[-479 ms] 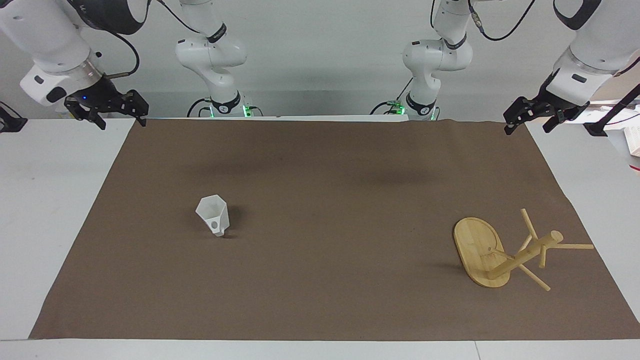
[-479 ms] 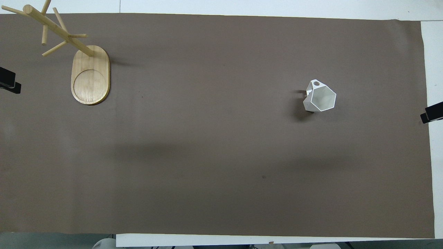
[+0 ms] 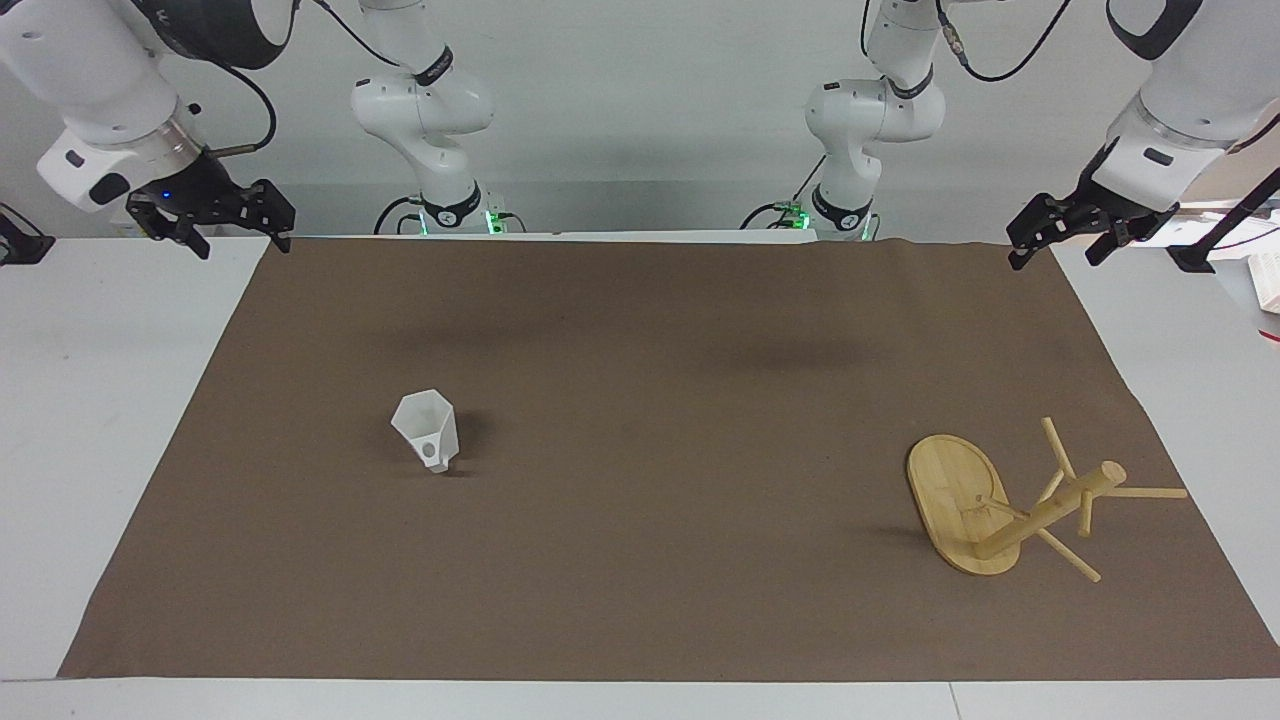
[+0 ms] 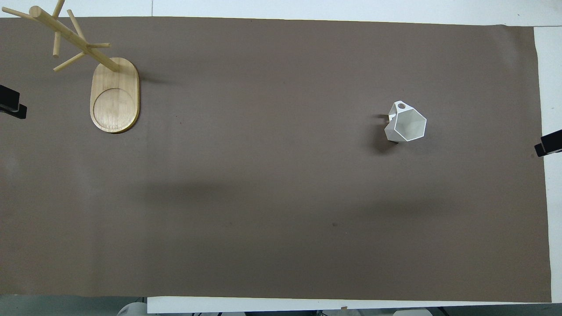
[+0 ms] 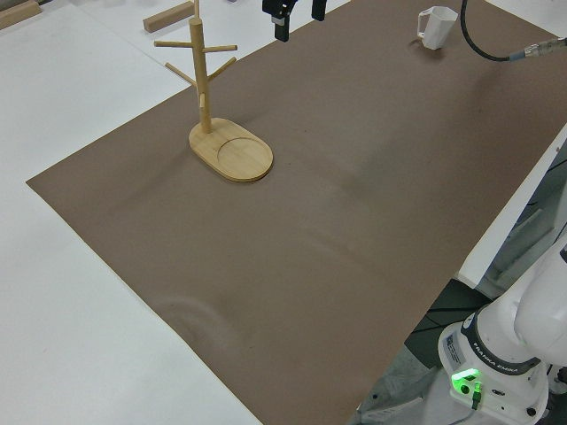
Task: Hang cup on rack
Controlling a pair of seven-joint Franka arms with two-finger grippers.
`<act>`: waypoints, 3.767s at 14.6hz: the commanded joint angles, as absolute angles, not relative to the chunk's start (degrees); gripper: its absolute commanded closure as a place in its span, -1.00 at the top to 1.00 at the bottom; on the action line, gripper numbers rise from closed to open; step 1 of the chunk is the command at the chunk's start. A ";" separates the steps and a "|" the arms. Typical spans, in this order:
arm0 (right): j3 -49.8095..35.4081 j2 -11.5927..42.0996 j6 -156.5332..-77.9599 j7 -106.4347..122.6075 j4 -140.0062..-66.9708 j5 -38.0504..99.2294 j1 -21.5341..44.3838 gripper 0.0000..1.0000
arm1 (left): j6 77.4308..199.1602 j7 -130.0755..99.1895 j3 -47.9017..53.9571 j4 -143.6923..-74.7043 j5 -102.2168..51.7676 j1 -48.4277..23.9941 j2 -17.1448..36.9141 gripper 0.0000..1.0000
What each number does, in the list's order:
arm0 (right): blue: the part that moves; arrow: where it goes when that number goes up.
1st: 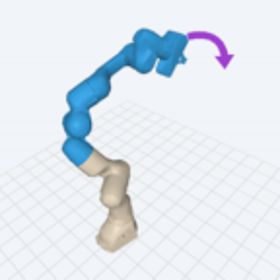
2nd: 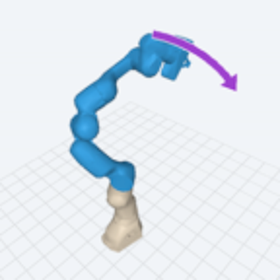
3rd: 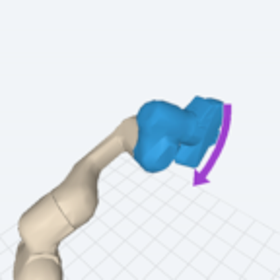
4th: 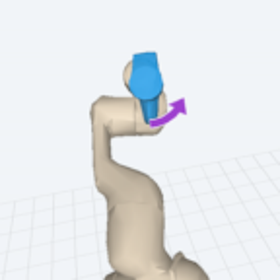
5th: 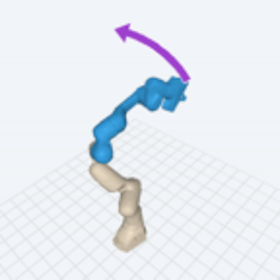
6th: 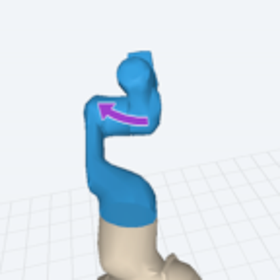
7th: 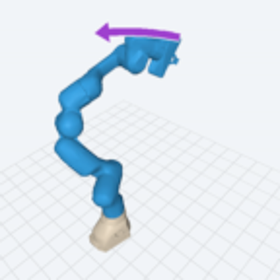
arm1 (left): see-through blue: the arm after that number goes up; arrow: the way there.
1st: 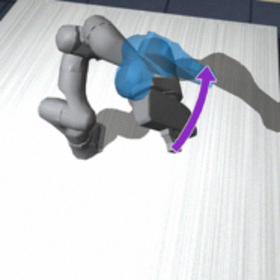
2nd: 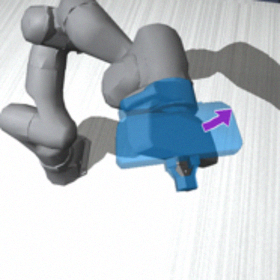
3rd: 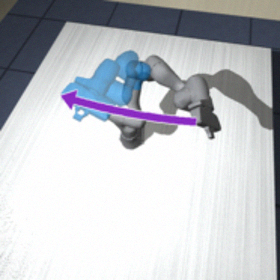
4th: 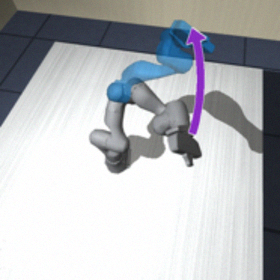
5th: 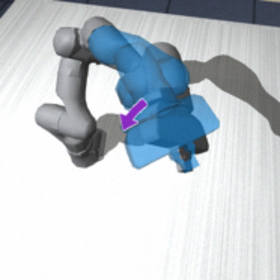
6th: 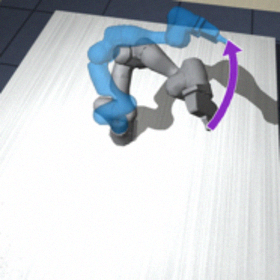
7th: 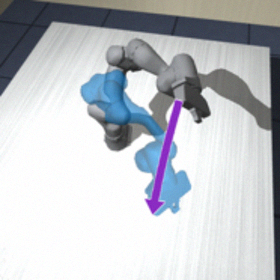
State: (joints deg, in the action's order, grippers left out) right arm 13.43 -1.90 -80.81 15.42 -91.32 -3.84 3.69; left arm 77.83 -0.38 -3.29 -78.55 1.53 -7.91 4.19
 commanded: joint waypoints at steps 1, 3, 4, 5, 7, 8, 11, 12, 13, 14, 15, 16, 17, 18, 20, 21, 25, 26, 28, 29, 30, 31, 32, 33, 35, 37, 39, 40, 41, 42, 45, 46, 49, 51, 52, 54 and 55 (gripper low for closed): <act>13.53 -3.34 -80.16 18.00 -92.02 -2.20 2.55 1.00 | 77.87 0.26 -3.08 -80.33 2.72 -7.73 2.72 1.00; 13.18 -3.69 -80.68 22.21 -93.25 -2.11 2.99 1.00 | 77.87 0.26 -3.08 -80.33 2.72 -7.73 2.72 1.00; 13.10 -3.60 -82.51 26.67 -93.25 -2.20 2.99 1.00 | 77.87 0.26 -3.08 -80.33 2.72 -7.73 2.72 1.00; 13.10 -3.60 -84.88 33.77 -93.60 -2.02 2.99 1.00 | 77.87 0.26 -3.08 -80.33 2.72 -7.73 2.72 1.00; 13.18 -2.99 -88.40 47.75 -93.78 0.95 2.73 1.00 | 77.87 0.35 -3.08 -80.33 2.72 -7.73 2.72 1.00; 13.18 -2.64 -89.81 53.03 -94.30 4.45 1.77 1.00 | 77.87 0.26 -3.08 -80.33 2.72 -7.73 2.81 1.00; 13.27 1.22 -92.10 69.19 -94.48 15.70 -3.59 1.00 | 77.87 0.35 -3.08 -80.33 2.72 -7.73 2.72 1.00; 13.27 3.41 -92.28 75.61 -94.48 19.82 -5.69 1.00 | 77.87 0.26 -3.08 -80.33 2.72 -7.73 2.72 1.00; 13.27 5.69 -92.29 81.07 -94.40 24.91 -8.50 1.00 | 77.87 0.26 -3.08 -80.33 2.72 -7.73 2.72 1.00; 13.27 7.80 -92.02 85.39 -94.48 28.44 -10.09 1.00 | 77.87 0.26 -3.08 -80.33 2.72 -7.73 2.72 1.00; 13.27 9.91 -91.76 90.56 -94.48 31.87 -11.41 1.00 | 77.87 0.26 -3.08 -80.33 2.72 -7.73 2.72 1.00; 13.27 12.28 -91.58 96.44 -94.48 36.08 -12.73 1.00 | 77.87 0.26 -3.08 -80.33 2.72 -7.73 2.72 1.00; 13.27 14.91 -91.06 101.99 -94.48 40.65 -13.96 1.00 | 77.87 0.26 -3.08 -80.33 2.72 -7.73 2.72 1.00; 13.18 17.73 -89.31 106.48 -94.48 44.96 -15.11 1.00 | 77.87 0.26 -3.08 -80.33 2.72 -7.73 2.72 1.00; 13.27 24.15 -87.11 118.06 -95.18 53.93 -16.43 1.00 | 77.87 0.26 -3.08 -80.33 2.72 -7.73 2.72 1.00; 13.18 26.61 -85.71 124.56 -96.32 57.53 -16.70 1.00 | 77.87 0.26 -3.08 -80.33 2.72 -7.73 2.72 1.00; 13.01 29.62 -85.17 137.77 -100.89 63.88 -15.13 1.00 | 77.87 0.26 -3.08 -80.33 2.72 -7.73 2.72 1.00; 12.83 31.36 -85.17 142.77 -101.59 66.85 -13.90 1.00 | 77.87 0.26 -3.08 -80.33 2.72 -7.73 2.72 1.00; 12.83 36.63 -83.68 149.39 -102.04 72.58 -13.54 1.00 | 77.87 0.26 -3.08 -80.33 2.72 -7.73 2.72 1.00; 12.83 37.00 -83.41 150.98 -102.04 72.77 -13.36 1.00 | 77.87 0.26 -3.08 -80.33 2.72 -7.73 2.72 1.00; 12.66 37.09 -83.32 152.21 -102.13 72.77 -12.58 1.00 | 77.87 0.26 -3.08 -80.33 2.72 -7.73 2.72 1.00; 12.66 37.35 -83.41 152.84 -102.39 73.12 -11.26 1.00 | 77.87 0.35 -3.08 -80.33 2.72 -7.73 2.72 1.00; 12.66 37.27 -83.67 152.84 -102.74 73.82 -10.55 1.00 | 77.61 0.26 -3.08 -80.33 2.72 -7.73 2.72 1.00; 12.66 37.27 -84.19 152.75 -102.74 74.26 -10.20 1.00 | 77.78 0.18 -3.08 -80.42 2.72 -7.82 2.72 1.00; 12.66 37.35 -86.21 152.75 -103.35 74.36 -9.15 1.00 | 77.78 0.26 -3.08 -80.33 2.72 -8.26 2.72 1.00; 12.66 37.35 -87.18 152.75 -104.32 74.44 -8.00 1.00 | 77.52 0.26 -3.08 -80.42 2.72 -8.00 2.72 1.00; 12.66 37.35 -87.45 152.75 -104.33 74.44 -7.74 1.00 | 77.43 0.18 -2.99 -80.86 2.72 -7.91 2.29 1.00; 12.66 37.35 -87.45 152.67 -104.41 74.44 -7.73 1.00 | 77.43 0.26 -2.99 -80.86 2.72 -8.00 2.20 1.00; 12.66 37.35 -87.45 152.67 -104.50 74.44 -7.56 1.00 | 77.87 0.26 -3.08 -80.86 2.72 -8.00 2.20 1.00; 12.66 37.35 -87.45 152.67 -104.50 74.36 -7.38 1.00 | 77.96 0.35 -3.08 -80.86 2.72 -8.09 2.28 1.00; 12.66 37.27 -87.28 152.84 -105.38 74.18 -6.33 1.00 | 77.78 0.35 -3.08 -81.04 2.72 -7.82 2.20 1.00; 12.66 37.27 -87.28 152.93 -105.47 74.01 -6.07 1.00 | 77.96 0.53 -3.08 -80.95 2.72 -7.74 2.20 1.00; 12.66 37.18 -86.75 153.72 -105.56 73.83 -5.01 1.00 | 78.05 0.35 -3.08 -81.04 2.72 -7.73 2.20 1.00; 12.66 37.09 -86.66 153.72 -105.56 73.74 -4.75 1.00 | 77.70 0.35 -3.08 -81.04 2.72 -7.73 2.20 1.00; 12.66 37.09 -86.66 153.63 -105.56 73.65 -4.66 0.99 | 77.70 0.35 -3.08 -81.04 2.72 -7.73 2.20 1.00; 12.74 36.92 -87.10 153.02 -105.56 73.65 -4.66 0.13 | 77.52 0.44 -3.08 -81.12 2.72 -7.73 2.20 1.00; 12.66 36.57 -87.36 152.23 -105.56 73.65 -4.66 -0.19 | 77.61 0.70 -3.08 -81.30 2.72 -7.82 2.11 1.00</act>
